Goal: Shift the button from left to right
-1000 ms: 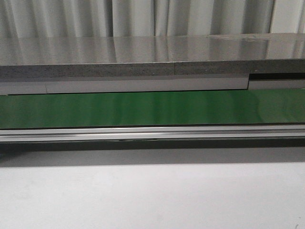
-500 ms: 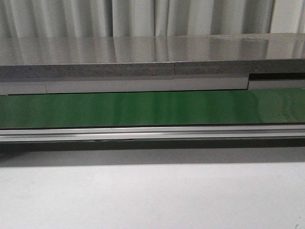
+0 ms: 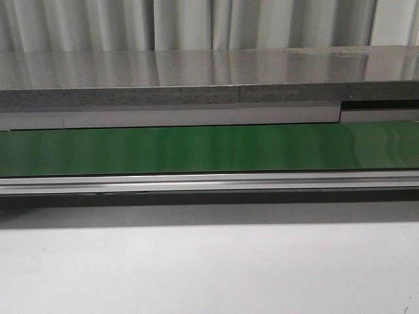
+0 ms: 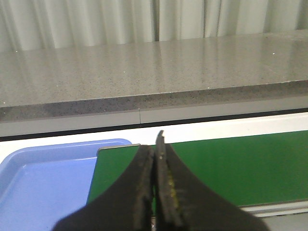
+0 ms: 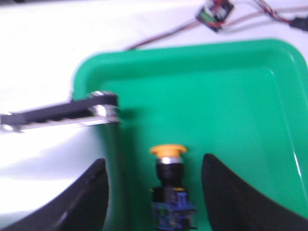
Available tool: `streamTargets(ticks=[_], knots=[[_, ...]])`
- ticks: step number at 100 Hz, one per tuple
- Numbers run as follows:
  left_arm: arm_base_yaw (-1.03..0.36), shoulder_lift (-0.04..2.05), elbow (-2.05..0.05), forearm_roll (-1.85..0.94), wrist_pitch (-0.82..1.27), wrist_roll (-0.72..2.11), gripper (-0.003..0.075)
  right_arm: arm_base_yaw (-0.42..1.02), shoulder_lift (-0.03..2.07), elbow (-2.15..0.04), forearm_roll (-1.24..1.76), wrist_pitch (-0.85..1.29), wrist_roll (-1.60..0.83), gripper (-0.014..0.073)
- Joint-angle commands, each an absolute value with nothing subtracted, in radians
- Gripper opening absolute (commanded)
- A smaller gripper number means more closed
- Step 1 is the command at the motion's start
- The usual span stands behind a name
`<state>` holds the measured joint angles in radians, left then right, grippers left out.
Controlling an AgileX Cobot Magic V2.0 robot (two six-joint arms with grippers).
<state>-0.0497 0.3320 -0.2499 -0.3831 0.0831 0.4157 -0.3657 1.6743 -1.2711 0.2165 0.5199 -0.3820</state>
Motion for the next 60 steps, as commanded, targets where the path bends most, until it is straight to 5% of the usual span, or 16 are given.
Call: streamTargets(ticks=[1,60], knots=[[-0.059,0.339,-0.277,-0.395,0.000,0.414,-0.0020,-0.323,1.587,-1.301,0.253,0.461,-0.389,0.0434],[-0.059,0.339,-0.277,-0.395,0.000,0.414,-0.0020,-0.027,1.185,-0.975,0.334,0.292,-0.389,0.0434]])
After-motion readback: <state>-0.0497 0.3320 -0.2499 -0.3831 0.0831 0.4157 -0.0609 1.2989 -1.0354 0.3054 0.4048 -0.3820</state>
